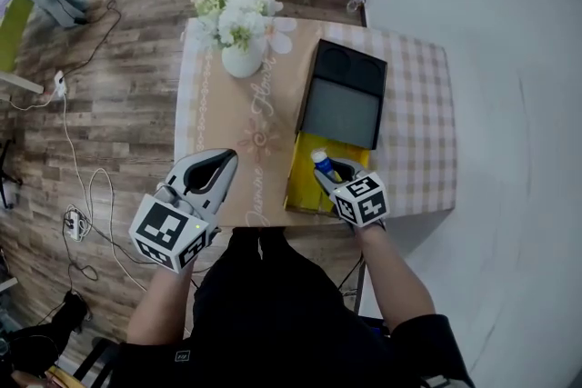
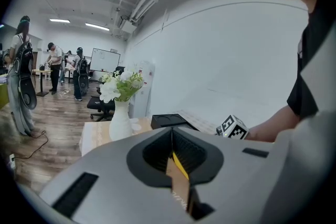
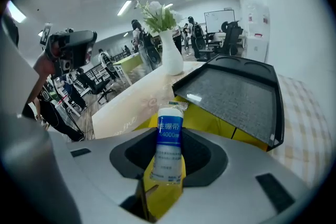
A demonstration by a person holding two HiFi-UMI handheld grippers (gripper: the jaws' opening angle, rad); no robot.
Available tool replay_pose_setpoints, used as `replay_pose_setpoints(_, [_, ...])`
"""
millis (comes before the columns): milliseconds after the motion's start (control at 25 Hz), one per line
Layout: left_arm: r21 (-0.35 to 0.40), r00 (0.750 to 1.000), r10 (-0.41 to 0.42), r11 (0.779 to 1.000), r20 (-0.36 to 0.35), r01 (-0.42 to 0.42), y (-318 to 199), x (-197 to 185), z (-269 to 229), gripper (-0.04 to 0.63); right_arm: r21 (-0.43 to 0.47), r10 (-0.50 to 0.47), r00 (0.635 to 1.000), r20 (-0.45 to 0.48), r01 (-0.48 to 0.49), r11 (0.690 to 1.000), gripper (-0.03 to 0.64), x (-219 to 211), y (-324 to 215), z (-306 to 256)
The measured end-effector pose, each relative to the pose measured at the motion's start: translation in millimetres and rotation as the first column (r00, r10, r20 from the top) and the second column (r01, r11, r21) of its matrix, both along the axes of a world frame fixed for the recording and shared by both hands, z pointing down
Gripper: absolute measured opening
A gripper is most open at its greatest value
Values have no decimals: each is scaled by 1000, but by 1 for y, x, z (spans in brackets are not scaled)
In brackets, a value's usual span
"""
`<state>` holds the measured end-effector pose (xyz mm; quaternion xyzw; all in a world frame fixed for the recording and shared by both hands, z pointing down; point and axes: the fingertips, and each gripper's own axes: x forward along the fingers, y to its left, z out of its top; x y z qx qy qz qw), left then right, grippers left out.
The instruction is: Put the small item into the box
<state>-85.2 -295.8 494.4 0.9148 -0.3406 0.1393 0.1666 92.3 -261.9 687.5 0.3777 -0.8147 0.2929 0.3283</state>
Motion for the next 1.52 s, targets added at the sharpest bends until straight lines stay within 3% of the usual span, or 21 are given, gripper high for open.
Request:
replay_pose_setpoints(320, [9,999,-36,999,3,36,3,-14,-7,14,-67,-44,996,-72,39,997,152,-2,5,26])
replay_pose_setpoints(600, [14,999,-41,999,0,41,2,-15,-11,14,-86,-36,999,-37,32,996,175,1,1,24])
replay_pose_setpoints(1120, [76,1000,10,997,-4,-9,5,-1,-40,14,58,38,999,22,-40,998,175,10,-14,-42])
replay_pose_setpoints(1520, [142,998,62,988,8,-63,7,12,-69,14,197,117,990,79,-131,972,173,24,-20,-103])
